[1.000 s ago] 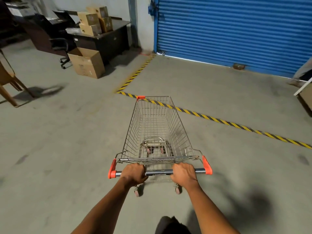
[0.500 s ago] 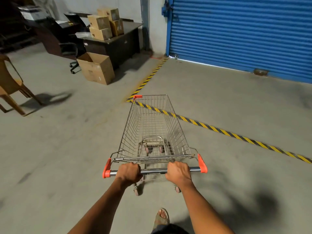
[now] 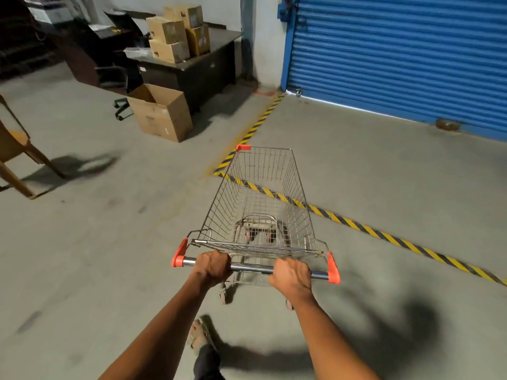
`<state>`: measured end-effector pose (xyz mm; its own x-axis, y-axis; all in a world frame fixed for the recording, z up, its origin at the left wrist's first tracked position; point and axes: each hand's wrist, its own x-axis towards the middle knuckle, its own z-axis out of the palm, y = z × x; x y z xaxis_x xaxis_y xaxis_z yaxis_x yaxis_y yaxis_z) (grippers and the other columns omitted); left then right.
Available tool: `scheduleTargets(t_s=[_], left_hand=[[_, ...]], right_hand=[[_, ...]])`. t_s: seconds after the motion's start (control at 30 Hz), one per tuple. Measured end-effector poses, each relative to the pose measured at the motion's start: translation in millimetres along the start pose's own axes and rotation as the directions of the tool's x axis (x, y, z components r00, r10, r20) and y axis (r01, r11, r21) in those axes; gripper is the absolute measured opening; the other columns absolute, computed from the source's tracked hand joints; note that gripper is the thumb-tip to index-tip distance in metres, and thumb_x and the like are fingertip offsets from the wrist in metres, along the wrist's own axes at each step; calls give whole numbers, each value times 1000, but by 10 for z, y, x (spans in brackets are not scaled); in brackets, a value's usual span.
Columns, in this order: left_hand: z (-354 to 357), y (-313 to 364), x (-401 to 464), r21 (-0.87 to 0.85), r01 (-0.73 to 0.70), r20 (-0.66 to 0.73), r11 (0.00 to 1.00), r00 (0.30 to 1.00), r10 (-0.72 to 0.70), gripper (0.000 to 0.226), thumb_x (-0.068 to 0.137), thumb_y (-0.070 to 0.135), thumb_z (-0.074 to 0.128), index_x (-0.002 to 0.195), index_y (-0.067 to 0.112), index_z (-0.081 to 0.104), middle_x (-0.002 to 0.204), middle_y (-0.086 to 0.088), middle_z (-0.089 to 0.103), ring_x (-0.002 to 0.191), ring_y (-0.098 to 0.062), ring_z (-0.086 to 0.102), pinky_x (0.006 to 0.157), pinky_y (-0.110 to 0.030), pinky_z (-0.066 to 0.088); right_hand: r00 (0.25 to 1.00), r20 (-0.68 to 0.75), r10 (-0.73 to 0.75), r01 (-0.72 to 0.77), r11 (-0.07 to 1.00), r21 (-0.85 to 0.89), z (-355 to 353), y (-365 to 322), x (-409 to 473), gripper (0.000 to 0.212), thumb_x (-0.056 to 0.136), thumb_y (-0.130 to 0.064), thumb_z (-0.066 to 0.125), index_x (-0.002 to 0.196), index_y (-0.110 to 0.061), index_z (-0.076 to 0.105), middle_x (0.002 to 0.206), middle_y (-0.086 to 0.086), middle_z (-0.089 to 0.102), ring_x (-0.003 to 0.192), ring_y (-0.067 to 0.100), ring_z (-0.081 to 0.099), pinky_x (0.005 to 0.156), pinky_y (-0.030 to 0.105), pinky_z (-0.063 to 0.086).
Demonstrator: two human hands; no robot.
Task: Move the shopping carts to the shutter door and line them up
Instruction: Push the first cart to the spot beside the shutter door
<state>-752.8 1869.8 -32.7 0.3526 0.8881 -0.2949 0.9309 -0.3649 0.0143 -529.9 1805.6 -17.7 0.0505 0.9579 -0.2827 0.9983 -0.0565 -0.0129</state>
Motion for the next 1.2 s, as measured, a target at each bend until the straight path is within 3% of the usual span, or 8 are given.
scheduleTargets(t_s=[0.1, 0.3, 0.5, 0.67, 0.8, 0.97, 1.2], left_hand=[[-189, -307, 471, 5, -54, -11, 999, 998, 54, 33, 94, 51, 53, 87, 22, 65, 80, 3, 67, 70, -18, 65, 65, -30, 53], [-474, -962, 1304, -5, -137, 14, 991, 990, 137, 27, 93, 47, 53, 91, 23, 65, 79, 4, 62, 71, -18, 62, 64, -30, 48], [-710, -1589, 2111, -2, -207, 41, 978, 978, 207, 23, 93, 44, 53, 82, 24, 59, 76, 4, 63, 66, -18, 62, 61, -29, 48], [-940, -2042, 2881, 36, -251, 42, 967, 967, 249, 23, 93, 42, 55, 93, 22, 67, 85, 0, 69, 72, -20, 65, 66, -30, 52], [-1177, -2321, 3591, 77, -288, 40, 954, 957, 286, 27, 92, 43, 55, 99, 19, 67, 96, -6, 73, 89, -28, 70, 77, -35, 55], [-1525, -2575, 4560, 45, -324, 34, 945, 946, 323, 26, 91, 41, 52, 96, 20, 66, 95, -6, 72, 89, -29, 69, 77, -37, 55], [-1908, -2824, 5816, 54, -332, 8, 942, 943, 332, 30, 91, 45, 53, 98, 19, 67, 97, -5, 72, 92, -29, 69, 79, -37, 53]], right_hand=[[997, -15, 70, -70, 998, -5, -175, -177, 511, 14, 90, -27, 58, 90, -21, 70, 88, 3, 73, 81, 25, 72, 73, 34, 56], [988, -28, 151, -151, 988, -14, -424, -555, 1411, 19, 87, -28, 57, 97, -22, 72, 94, 3, 75, 87, 26, 73, 75, 33, 55], [982, -12, 191, -191, 982, -4, -696, -910, 2277, 19, 87, -26, 58, 98, -21, 73, 93, 1, 74, 86, 24, 73, 75, 32, 56], [976, -8, 217, -217, 976, 6, -893, -1115, 3062, 20, 87, -26, 57, 97, -19, 74, 92, 2, 74, 83, 24, 73, 75, 33, 57], [972, -13, 234, -234, 972, 12, -1074, -1168, 3784, 19, 87, -26, 56, 93, -20, 73, 89, 1, 74, 80, 23, 72, 72, 31, 55], [966, -11, 259, -259, 966, 11, -1314, -1084, 4780, 17, 87, -29, 56, 88, -21, 71, 83, -1, 72, 76, 23, 70, 72, 32, 56], [961, -31, 276, -276, 961, 14, -1660, -921, 6072, 22, 85, -34, 59, 93, -20, 73, 89, 3, 76, 83, 27, 73, 72, 34, 54]])
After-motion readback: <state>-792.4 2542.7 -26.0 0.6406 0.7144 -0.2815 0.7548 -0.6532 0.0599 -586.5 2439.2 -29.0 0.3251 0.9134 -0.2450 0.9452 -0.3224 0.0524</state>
